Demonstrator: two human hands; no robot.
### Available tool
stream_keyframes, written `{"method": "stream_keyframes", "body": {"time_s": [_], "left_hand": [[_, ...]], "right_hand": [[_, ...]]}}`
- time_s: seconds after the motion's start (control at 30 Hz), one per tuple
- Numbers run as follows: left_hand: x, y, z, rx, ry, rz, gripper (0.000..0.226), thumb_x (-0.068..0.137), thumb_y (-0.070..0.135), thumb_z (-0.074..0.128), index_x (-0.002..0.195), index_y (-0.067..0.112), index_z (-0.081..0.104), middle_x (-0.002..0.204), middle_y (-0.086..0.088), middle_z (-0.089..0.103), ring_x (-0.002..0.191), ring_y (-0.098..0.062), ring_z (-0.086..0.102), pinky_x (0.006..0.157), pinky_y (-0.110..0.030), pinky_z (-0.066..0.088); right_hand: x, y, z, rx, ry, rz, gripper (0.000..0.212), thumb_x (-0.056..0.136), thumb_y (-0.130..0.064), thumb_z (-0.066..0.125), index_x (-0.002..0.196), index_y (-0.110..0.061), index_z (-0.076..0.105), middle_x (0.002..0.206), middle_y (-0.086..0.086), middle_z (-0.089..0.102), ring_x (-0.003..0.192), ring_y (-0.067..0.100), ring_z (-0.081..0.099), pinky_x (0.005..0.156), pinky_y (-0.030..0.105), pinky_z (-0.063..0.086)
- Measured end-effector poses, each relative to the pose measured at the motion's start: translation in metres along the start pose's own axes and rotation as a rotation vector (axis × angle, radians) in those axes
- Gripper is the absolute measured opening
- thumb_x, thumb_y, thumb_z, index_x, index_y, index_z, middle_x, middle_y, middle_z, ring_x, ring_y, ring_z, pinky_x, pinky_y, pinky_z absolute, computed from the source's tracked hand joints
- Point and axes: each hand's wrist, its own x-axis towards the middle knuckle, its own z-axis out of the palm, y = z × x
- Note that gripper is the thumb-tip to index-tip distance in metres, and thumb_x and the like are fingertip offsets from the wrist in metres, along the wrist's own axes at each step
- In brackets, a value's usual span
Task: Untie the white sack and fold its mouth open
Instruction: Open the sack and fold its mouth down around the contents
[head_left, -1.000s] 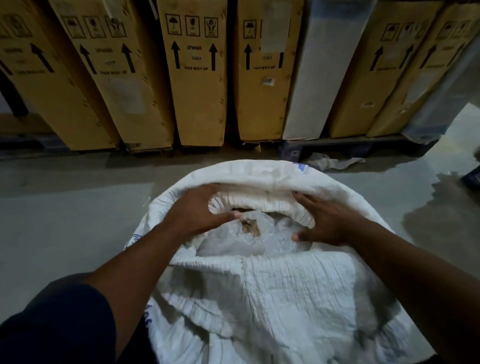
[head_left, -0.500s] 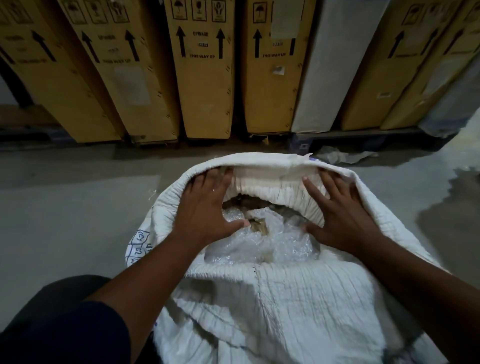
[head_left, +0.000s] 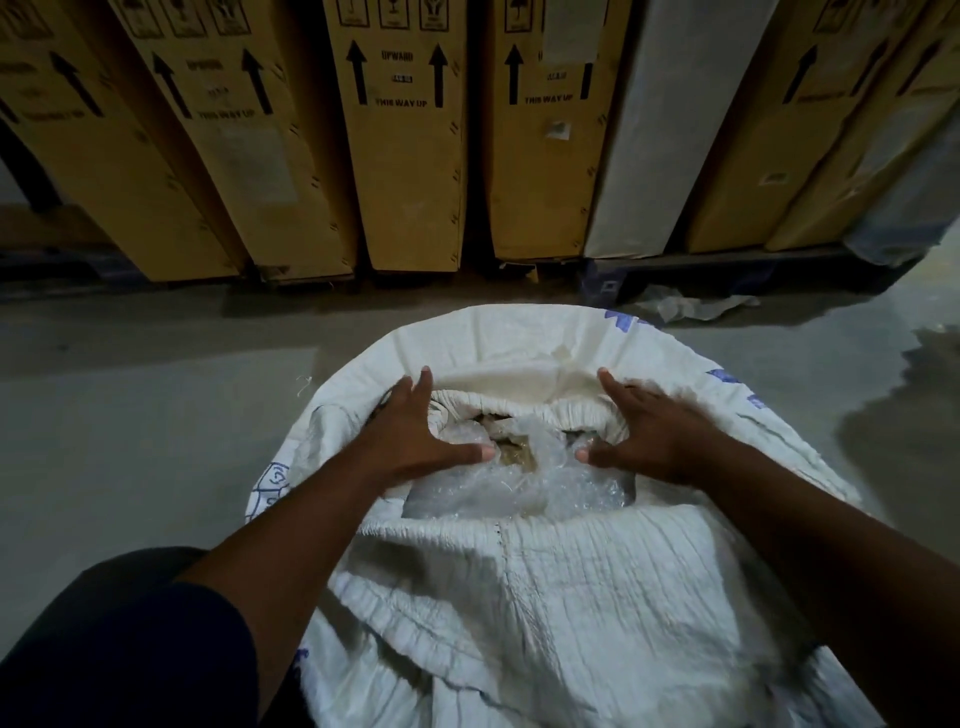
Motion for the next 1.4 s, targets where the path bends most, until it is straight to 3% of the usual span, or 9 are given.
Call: {"method": "stream_keyframes", "body": {"time_s": [0.33, 0.67, 0.73, 0.8, 0.83, 0.97, 1.07, 1.27, 1.4], "left_hand": [[-0.096, 0.027, -0.006, 0.682, -0.010, 0.273, 0.135, 0.069, 0.095, 0.056, 0.158, 0.040, -0.029, 0.161, -0.001, -0.049, 0.158, -0.035, -0.022, 0.126, -0.061, -0.002], [-0.226, 0.003, -0.010, 1.005, -0.117, 0.341, 0.128, 0.076, 0.071, 0.065, 0.160, 0.033, -0.024, 0.161, -0.014, -0.042, 0.151, -0.040, -0.030, 0.117, -0.066, -0.016], [-0.243, 0.001, -0.022, 1.018, -0.121, 0.348, 0.123, 0.062, 0.077, 0.054, 0.165, 0.023, 0.015, 0.170, -0.026, -0.002, 0.154, -0.051, 0.003, 0.119, -0.068, -0.004], [-0.257, -0.015, -0.030, 1.023, -0.143, 0.369, 0.123, 0.045, 0.082, 0.038, 0.143, 0.013, 0.064, 0.152, -0.031, 0.049, 0.134, -0.056, 0.051, 0.116, -0.066, 0.013], [-0.260, -0.018, -0.033, 1.035, -0.140, 0.393, 0.121, 0.046, 0.085, 0.037, 0.140, 0.015, 0.066, 0.151, -0.032, 0.049, 0.133, -0.056, 0.053, 0.118, -0.066, 0.007], [-0.273, -0.002, -0.039, 1.122, -0.106, 0.305, 0.133, 0.066, 0.095, 0.048, 0.165, 0.020, 0.000, 0.165, -0.028, -0.020, 0.153, -0.045, -0.016, 0.110, -0.059, -0.033], [-0.280, 0.032, -0.039, 1.125, -0.231, 0.302, 0.133, 0.078, 0.085, 0.058, 0.165, 0.016, -0.015, 0.168, -0.014, -0.032, 0.155, -0.034, -0.029, 0.121, -0.057, -0.025], [-0.252, 0.094, -0.017, 0.803, -0.107, 0.610, 0.086, 0.098, 0.048, 0.061, 0.165, 0.027, 0.012, 0.173, -0.005, 0.014, 0.154, -0.027, 0.028, 0.126, -0.044, 0.019], [-0.202, 0.090, 0.001, 0.648, -0.011, 0.585, 0.100, 0.084, 0.068, 0.066, 0.163, 0.030, 0.018, 0.168, -0.006, 0.028, 0.151, -0.030, 0.035, 0.119, -0.048, 0.035]], "right_hand": [[-0.124, -0.032, -0.012, -0.373, -0.045, -0.193, 0.131, 0.067, -0.095, 0.056, 0.153, -0.049, -0.032, 0.172, 0.006, -0.022, 0.160, 0.033, -0.012, 0.125, 0.063, 0.004], [-0.226, -0.023, -0.009, -0.574, -0.084, -0.096, 0.146, 0.054, -0.100, 0.055, 0.147, -0.045, -0.043, 0.163, 0.011, -0.042, 0.157, 0.036, -0.025, 0.120, 0.071, -0.006], [-0.242, -0.022, -0.010, -0.579, -0.072, -0.056, 0.147, 0.052, -0.101, 0.053, 0.146, -0.044, -0.044, 0.161, 0.011, -0.045, 0.156, 0.037, -0.026, 0.119, 0.073, -0.006], [-0.257, -0.018, -0.010, -0.584, -0.072, -0.008, 0.148, 0.049, -0.102, 0.050, 0.144, -0.043, -0.046, 0.161, 0.013, -0.044, 0.155, 0.038, -0.027, 0.118, 0.075, -0.006], [-0.265, -0.017, -0.009, -0.588, -0.074, 0.016, 0.149, 0.047, -0.102, 0.049, 0.144, -0.043, -0.047, 0.162, 0.014, -0.042, 0.155, 0.038, -0.028, 0.118, 0.076, -0.004], [-0.294, -0.022, -0.004, -0.621, -0.108, 0.060, 0.151, 0.046, -0.100, 0.054, 0.145, -0.042, -0.046, 0.167, 0.011, -0.033, 0.158, 0.037, -0.021, 0.118, 0.074, -0.003], [-0.303, -0.038, -0.005, -0.632, -0.100, 0.062, 0.146, 0.059, -0.092, 0.062, 0.151, -0.039, -0.039, 0.166, 0.014, -0.036, 0.156, 0.041, -0.023, 0.116, 0.073, -0.007], [-0.267, -0.076, 0.007, -0.322, 0.074, -0.217, 0.113, 0.088, -0.036, 0.065, 0.161, -0.035, -0.021, 0.169, 0.003, -0.030, 0.158, 0.026, -0.023, 0.128, 0.045, -0.005], [-0.214, -0.083, 0.012, -0.224, 0.203, -0.192, 0.115, 0.083, -0.057, 0.067, 0.163, -0.033, -0.013, 0.173, 0.003, -0.021, 0.159, 0.025, -0.020, 0.128, 0.057, 0.010]]}}
